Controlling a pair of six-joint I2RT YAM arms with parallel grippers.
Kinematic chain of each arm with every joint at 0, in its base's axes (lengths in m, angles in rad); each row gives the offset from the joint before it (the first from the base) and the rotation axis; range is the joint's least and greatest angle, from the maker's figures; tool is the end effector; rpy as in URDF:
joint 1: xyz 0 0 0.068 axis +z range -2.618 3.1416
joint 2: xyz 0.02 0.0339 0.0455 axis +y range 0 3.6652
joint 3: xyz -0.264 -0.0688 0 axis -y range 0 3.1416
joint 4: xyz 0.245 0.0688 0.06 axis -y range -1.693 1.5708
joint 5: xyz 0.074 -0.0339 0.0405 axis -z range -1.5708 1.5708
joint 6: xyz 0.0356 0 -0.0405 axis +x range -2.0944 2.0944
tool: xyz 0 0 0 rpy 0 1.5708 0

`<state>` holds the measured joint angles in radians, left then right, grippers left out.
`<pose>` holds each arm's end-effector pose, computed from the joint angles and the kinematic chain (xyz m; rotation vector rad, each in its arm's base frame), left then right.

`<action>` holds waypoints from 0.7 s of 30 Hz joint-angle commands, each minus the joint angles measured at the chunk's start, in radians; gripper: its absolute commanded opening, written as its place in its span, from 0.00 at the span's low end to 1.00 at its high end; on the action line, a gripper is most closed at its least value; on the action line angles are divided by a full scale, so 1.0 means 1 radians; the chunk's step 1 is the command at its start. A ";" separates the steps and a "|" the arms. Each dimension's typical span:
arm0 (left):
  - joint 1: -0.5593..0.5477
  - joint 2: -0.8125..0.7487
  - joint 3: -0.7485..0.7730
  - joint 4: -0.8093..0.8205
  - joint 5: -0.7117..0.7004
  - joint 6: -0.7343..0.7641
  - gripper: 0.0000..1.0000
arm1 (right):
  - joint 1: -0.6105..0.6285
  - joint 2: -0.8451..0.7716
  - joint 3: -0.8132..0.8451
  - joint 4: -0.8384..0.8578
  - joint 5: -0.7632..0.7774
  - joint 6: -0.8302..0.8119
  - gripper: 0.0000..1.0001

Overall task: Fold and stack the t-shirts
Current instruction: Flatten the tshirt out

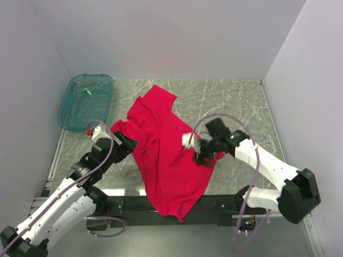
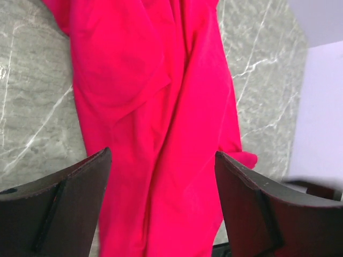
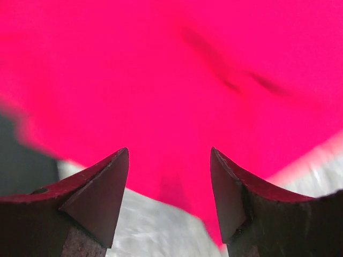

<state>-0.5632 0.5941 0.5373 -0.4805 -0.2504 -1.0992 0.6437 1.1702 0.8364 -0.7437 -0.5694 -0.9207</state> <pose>0.1252 -0.0686 0.2517 -0.7248 2.0529 -0.7274 0.1624 0.1458 0.2414 -1.8992 1.6492 0.6399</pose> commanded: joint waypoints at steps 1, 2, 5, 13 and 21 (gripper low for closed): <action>0.002 0.033 0.009 0.059 0.025 0.054 0.83 | -0.177 0.049 0.076 0.208 0.096 0.207 0.68; 0.002 0.062 0.018 0.063 0.026 0.062 0.83 | -0.206 0.075 0.090 0.246 0.133 0.256 0.68; 0.002 0.133 0.062 0.080 0.034 0.101 0.83 | -0.303 0.198 0.174 0.308 0.190 0.431 0.64; 0.005 0.266 0.116 0.151 0.026 0.186 0.84 | -0.358 0.451 0.262 0.233 0.235 0.530 0.59; 0.022 0.369 0.129 0.200 0.053 0.199 0.85 | -0.339 0.572 0.265 0.201 0.256 0.548 0.61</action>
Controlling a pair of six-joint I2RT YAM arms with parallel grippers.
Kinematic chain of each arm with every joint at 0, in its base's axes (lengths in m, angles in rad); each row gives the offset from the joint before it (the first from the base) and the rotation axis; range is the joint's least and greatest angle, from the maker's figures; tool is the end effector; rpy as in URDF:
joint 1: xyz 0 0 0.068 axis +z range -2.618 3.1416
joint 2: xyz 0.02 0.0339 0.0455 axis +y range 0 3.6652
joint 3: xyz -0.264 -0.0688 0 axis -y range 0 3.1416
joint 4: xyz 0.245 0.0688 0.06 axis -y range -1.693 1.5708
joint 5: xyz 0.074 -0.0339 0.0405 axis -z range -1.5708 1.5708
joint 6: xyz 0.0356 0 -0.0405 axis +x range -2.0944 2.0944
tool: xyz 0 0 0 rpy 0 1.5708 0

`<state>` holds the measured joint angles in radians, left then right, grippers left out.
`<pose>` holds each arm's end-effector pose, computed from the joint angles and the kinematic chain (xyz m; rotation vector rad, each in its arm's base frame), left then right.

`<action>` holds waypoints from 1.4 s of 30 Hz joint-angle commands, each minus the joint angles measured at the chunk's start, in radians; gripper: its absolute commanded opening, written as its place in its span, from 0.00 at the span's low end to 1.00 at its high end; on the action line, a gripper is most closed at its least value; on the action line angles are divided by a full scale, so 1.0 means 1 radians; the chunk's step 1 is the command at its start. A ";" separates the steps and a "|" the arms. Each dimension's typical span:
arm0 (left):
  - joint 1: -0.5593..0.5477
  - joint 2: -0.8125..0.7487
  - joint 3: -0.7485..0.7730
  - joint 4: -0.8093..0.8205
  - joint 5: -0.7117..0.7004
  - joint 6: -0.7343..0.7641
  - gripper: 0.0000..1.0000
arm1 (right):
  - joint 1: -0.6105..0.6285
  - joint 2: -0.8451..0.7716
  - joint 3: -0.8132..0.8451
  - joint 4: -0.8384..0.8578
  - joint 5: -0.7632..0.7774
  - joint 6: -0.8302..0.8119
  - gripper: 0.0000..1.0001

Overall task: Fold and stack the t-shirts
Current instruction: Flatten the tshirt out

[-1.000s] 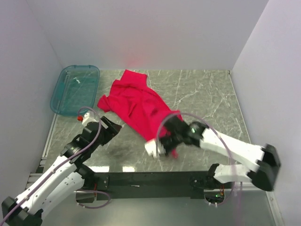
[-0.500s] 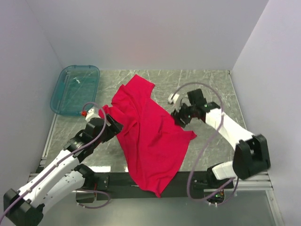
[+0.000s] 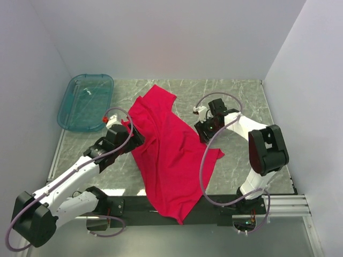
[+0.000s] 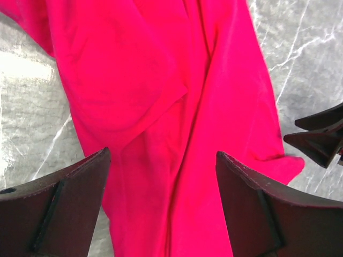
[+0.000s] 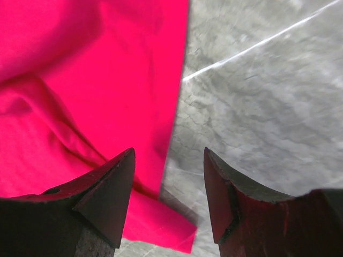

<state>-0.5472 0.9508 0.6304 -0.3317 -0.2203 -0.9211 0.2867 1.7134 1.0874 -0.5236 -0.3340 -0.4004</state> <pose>0.1787 -0.0997 0.2422 -0.5418 2.1986 -0.5636 0.3182 0.1060 0.1817 -0.9914 2.4853 0.4175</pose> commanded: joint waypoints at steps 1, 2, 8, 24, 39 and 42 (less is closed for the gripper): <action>0.006 0.009 0.031 0.057 0.028 0.018 0.85 | 0.026 0.038 0.022 -0.030 0.021 0.026 0.61; 0.006 0.005 0.022 0.062 0.030 0.013 0.85 | 0.029 0.049 0.022 -0.035 0.018 0.026 0.61; 0.007 -0.055 -0.031 0.046 0.027 -0.010 0.85 | 0.083 0.072 -0.007 -0.042 0.026 0.020 0.60; 0.007 -0.238 -0.080 -0.072 0.016 -0.053 0.84 | -0.013 0.034 0.243 0.268 0.877 -0.006 0.00; 0.012 -0.058 -0.051 0.100 0.061 -0.024 0.85 | -0.100 -0.125 0.140 0.016 0.180 -0.050 0.91; 0.015 0.064 -0.020 0.170 0.082 -0.012 0.84 | -0.095 -0.208 0.056 -0.134 -0.139 -0.264 0.89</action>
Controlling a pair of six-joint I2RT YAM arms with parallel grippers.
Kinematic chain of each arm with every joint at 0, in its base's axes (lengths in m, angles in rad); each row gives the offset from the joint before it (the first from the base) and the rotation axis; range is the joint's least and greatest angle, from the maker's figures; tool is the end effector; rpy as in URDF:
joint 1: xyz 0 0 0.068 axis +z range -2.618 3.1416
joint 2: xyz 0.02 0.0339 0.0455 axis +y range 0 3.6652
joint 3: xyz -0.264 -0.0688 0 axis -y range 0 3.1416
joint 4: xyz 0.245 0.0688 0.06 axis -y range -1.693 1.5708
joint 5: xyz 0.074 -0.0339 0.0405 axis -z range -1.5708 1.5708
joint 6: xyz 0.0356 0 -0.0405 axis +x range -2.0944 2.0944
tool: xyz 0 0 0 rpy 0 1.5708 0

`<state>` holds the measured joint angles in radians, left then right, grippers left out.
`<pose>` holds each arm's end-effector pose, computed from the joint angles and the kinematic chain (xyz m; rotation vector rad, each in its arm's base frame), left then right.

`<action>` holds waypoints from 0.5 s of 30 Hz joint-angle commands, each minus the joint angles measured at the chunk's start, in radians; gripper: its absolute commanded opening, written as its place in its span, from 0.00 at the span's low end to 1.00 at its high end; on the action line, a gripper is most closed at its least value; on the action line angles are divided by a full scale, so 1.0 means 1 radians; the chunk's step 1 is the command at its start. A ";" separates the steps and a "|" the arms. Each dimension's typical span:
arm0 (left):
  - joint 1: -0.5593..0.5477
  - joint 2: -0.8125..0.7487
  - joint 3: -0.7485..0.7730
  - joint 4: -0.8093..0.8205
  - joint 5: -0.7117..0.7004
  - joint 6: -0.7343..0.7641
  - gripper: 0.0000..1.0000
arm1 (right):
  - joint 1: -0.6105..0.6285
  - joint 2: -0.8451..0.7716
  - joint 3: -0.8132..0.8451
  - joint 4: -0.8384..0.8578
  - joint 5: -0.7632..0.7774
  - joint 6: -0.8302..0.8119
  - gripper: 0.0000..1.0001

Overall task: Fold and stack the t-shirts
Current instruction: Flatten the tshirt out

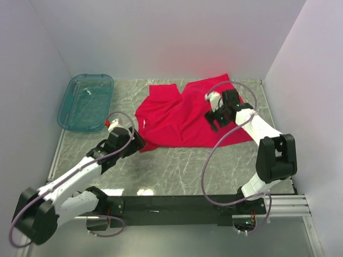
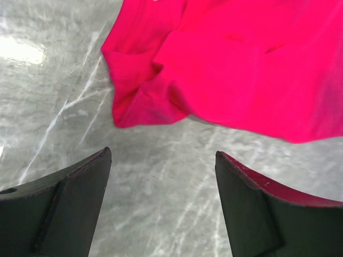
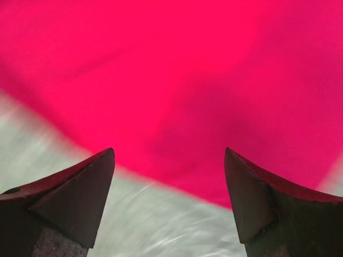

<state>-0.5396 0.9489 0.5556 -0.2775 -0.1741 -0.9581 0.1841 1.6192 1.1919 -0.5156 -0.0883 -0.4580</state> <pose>0.1755 -0.0979 0.2218 -0.5728 2.2304 -0.6096 0.3385 0.0662 0.2417 -0.8256 2.3686 -0.0014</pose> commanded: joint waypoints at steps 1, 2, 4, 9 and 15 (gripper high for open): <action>0.007 0.126 0.062 0.138 0.041 0.030 0.83 | 0.008 -0.130 -0.064 -0.180 -0.433 -0.264 0.88; 0.009 0.155 0.076 0.170 0.042 0.050 0.82 | 0.008 -0.155 -0.081 -0.217 -0.505 -0.383 0.84; 0.012 0.244 0.113 0.184 0.038 0.077 0.81 | 0.009 -0.208 -0.152 -0.230 -0.528 -0.441 0.83; 0.020 0.370 0.210 0.143 0.005 0.162 0.81 | 0.107 -0.245 -0.265 -0.092 -0.492 -0.397 0.83; 0.024 0.256 0.196 0.067 -0.042 0.144 0.82 | 0.320 -0.015 -0.044 0.043 -0.464 -0.035 0.82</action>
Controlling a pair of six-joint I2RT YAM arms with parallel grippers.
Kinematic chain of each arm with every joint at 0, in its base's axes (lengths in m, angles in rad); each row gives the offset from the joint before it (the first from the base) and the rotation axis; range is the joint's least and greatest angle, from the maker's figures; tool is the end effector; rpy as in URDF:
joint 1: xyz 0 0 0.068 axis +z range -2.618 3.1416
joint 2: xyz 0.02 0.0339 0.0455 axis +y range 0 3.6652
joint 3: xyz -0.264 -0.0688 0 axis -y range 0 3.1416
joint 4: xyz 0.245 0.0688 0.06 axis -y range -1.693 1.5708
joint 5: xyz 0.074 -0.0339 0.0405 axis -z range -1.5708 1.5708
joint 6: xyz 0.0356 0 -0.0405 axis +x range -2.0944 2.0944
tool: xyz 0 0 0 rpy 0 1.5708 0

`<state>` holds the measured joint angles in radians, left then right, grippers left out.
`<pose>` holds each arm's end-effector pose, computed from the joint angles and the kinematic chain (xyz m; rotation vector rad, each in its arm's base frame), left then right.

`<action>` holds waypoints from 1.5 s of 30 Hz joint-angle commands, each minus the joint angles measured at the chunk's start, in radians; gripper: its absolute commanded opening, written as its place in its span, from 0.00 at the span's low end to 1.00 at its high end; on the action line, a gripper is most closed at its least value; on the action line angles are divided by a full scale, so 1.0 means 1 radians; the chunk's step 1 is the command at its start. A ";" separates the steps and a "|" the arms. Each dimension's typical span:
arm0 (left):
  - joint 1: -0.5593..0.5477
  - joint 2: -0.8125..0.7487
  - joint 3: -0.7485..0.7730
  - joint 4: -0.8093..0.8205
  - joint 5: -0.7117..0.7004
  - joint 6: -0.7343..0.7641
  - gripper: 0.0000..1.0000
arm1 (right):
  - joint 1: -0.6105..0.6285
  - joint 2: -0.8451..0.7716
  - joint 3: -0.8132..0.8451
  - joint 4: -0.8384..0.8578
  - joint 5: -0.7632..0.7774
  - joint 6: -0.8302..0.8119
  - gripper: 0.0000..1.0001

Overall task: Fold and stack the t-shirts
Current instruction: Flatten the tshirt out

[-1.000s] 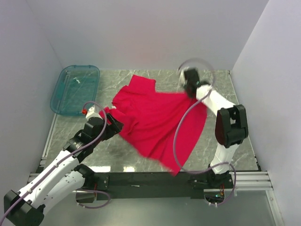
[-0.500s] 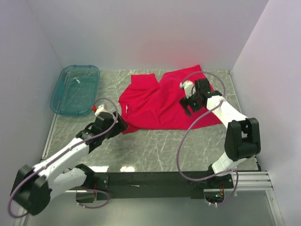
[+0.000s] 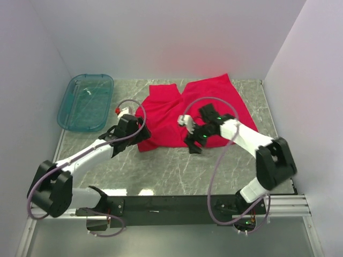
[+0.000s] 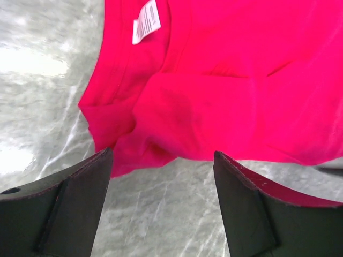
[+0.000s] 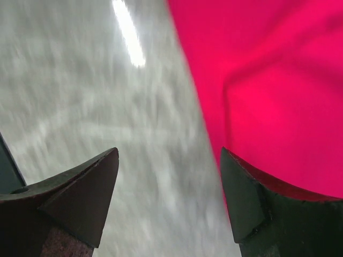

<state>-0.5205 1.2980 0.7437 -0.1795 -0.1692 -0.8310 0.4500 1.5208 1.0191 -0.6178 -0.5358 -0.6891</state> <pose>0.2370 -0.1290 0.2167 -0.4495 2.3004 -0.4966 0.2587 0.1452 0.2178 -1.5197 2.0735 0.6290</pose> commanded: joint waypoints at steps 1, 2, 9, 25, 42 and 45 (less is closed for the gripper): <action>0.005 -0.171 -0.027 -0.056 -0.056 0.010 0.82 | 0.065 0.149 0.172 0.159 -0.006 0.250 0.82; 0.005 -0.215 -0.047 -0.072 -0.071 -0.003 0.83 | 0.082 0.185 0.261 0.164 -0.006 0.323 0.82; 0.010 -0.584 -0.199 -0.185 -0.066 -0.072 0.89 | 0.128 0.467 0.559 0.109 0.134 0.465 0.79; 0.010 -0.783 -0.196 -0.316 -0.067 -0.105 0.94 | 0.193 0.297 0.544 -0.084 -0.083 0.202 0.00; 0.013 -0.680 -0.175 -0.206 -0.012 -0.076 0.95 | 0.356 -0.060 0.156 -0.169 -0.105 -0.020 0.81; 0.014 -0.597 -0.159 -0.166 0.002 -0.056 0.95 | 0.221 -0.119 0.113 -0.090 -0.070 0.042 0.81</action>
<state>-0.5133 0.6353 0.5312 -0.4244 -0.1978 -0.9207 0.7521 1.4895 1.1320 -0.7742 -0.6205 -0.7052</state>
